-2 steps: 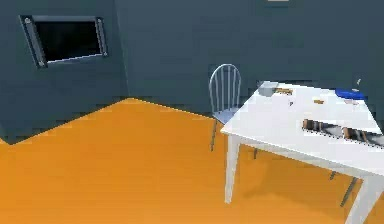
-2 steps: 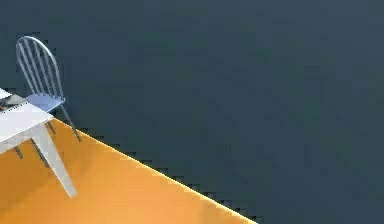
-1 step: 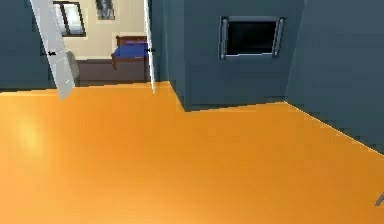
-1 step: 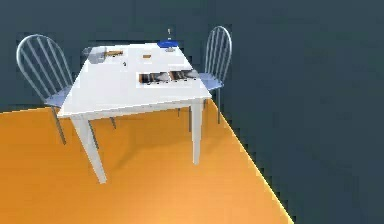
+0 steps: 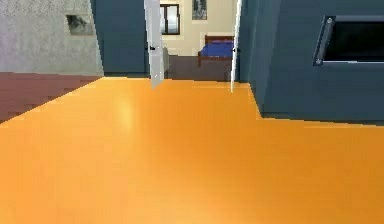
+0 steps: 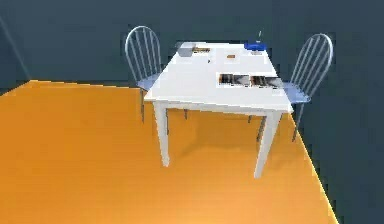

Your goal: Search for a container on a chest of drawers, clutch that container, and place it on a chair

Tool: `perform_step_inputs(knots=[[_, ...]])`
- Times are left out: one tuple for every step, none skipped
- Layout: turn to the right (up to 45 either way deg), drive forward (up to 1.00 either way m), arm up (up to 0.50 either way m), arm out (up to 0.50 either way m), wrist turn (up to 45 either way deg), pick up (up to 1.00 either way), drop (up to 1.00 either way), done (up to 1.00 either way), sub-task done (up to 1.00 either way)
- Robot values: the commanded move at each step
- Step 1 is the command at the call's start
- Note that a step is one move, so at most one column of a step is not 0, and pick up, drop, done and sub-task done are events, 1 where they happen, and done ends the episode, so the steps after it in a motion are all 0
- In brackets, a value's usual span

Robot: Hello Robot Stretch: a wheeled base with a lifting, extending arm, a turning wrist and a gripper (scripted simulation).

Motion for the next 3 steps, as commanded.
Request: perform_step_inputs(knots=[[0.0, 1.00, 0.00, 0.00, 0.0, 0.00, 0.00, 0.00, 0.00], [0.0, 1.00, 0.00, 0.00, 0.0, 0.00, 0.00, 0.00, 0.00], [-3.0, 0.00, 0.00, 0.00, 0.0, 0.00, 0.00, 0.00, 0.00]])
